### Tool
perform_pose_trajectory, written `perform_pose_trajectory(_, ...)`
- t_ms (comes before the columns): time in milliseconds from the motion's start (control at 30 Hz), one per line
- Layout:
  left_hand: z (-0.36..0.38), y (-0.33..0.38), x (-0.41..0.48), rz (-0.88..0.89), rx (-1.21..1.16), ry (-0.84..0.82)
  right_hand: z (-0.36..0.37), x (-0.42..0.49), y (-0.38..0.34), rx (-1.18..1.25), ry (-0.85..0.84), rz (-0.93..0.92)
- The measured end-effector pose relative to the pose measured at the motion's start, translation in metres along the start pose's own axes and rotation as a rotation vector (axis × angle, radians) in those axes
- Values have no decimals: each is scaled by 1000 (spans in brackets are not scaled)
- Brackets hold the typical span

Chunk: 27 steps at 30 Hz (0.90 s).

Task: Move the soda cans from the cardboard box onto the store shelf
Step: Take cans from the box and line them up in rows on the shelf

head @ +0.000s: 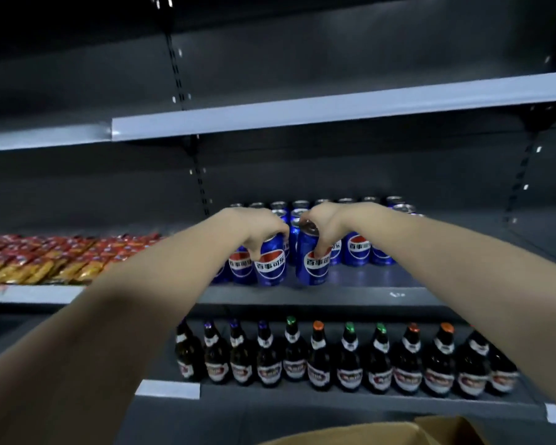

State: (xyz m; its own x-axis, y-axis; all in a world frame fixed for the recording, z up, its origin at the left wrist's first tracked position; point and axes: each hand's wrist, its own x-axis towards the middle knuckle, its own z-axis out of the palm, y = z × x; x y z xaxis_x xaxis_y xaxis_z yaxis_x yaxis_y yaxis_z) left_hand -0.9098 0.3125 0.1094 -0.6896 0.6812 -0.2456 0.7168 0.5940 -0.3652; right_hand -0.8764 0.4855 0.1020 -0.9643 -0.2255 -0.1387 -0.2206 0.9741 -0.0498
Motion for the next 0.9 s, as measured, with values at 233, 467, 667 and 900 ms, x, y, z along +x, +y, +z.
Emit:
perform_pose_trajectory(233,26,-26,53,104,22,-48,24,56,8,-54,-24,49)
perform_pose_trajectory(467,46,-47,86,242,55,34,36,86,14,-44,-7,99)
perform_pose_trajectory(667,62,-54,78,195,48,135,39,91,3,-63,-36,92)
perform_pose_trajectory(900,71,-45,71,105,44,219,49,76,6,37,77,109)
